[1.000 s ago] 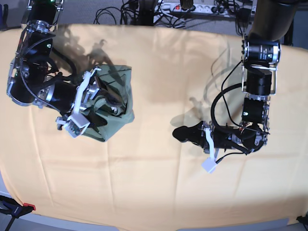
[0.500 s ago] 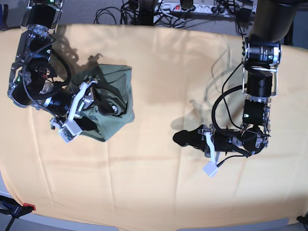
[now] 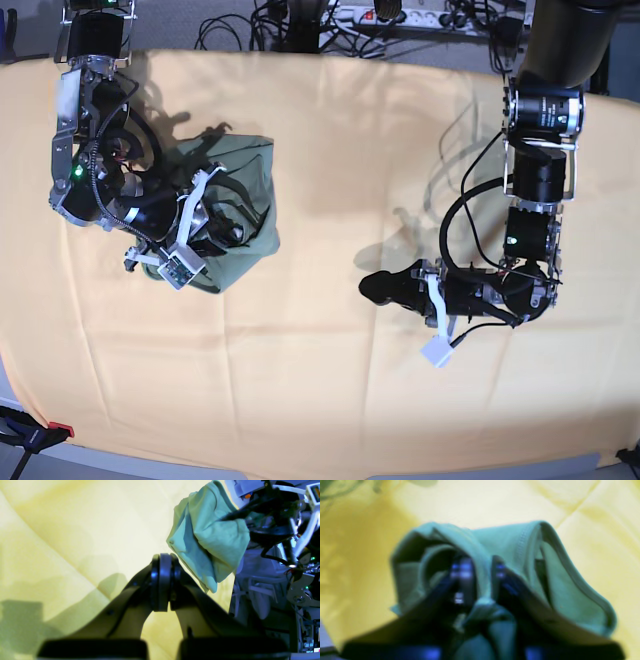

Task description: Fold the T-shirt properly

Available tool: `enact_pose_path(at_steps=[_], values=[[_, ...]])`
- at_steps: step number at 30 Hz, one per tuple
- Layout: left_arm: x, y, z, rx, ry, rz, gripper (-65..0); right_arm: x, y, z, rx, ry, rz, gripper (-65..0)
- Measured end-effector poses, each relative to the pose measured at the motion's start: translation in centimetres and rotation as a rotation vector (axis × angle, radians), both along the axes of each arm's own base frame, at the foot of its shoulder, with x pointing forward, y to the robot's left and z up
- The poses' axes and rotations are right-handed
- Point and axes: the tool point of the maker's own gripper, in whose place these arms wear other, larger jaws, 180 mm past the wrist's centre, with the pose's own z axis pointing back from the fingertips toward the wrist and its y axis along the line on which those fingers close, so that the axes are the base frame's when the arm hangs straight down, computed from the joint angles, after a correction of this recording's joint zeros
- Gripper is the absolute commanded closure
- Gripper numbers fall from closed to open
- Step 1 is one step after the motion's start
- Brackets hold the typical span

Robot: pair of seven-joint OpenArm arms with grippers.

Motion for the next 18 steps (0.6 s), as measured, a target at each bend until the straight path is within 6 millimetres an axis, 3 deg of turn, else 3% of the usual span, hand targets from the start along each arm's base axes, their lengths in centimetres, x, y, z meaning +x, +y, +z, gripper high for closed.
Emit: enact_pose_path(at_steps=[2, 6, 9, 11, 15, 16, 18], values=[[0.0, 0.0, 0.0, 0.0, 0.0, 0.0, 0.0, -0.2, 0.8, 0.7, 0.06, 0.0, 0.021, 0.0], [0.0, 0.0, 0.0, 0.0, 0.0, 0.0, 0.0, -0.4, 2.8, 2.8, 0.207, -0.025, 0.056, 0.0], [0.0, 0.0, 0.0, 0.0, -0.001, 0.0, 0.0, -0.4, 4.3, 3.2, 0.261, -0.026, 0.057, 0.0], [0.0, 0.0, 0.0, 0.0, 0.0, 0.0, 0.0, -0.3, 4.9, 3.2, 0.27, -0.027, 0.051, -7.9], [0.0, 0.0, 0.0, 0.0, -0.001, 0.0, 0.0, -0.1, 5.4, 3.1, 0.249, -0.034, 0.058, -40.7], [0.0, 0.0, 0.0, 0.0, -0.002, -0.001, 0.0, 0.0, 5.4, 3.3, 0.25, -0.036, 0.06, -44.3], [0.0, 0.0, 0.1, 0.0, -0.01, -0.006, 0.0, 0.1, 5.1, 3.1, 0.221, -0.029, 0.065, -45.0]])
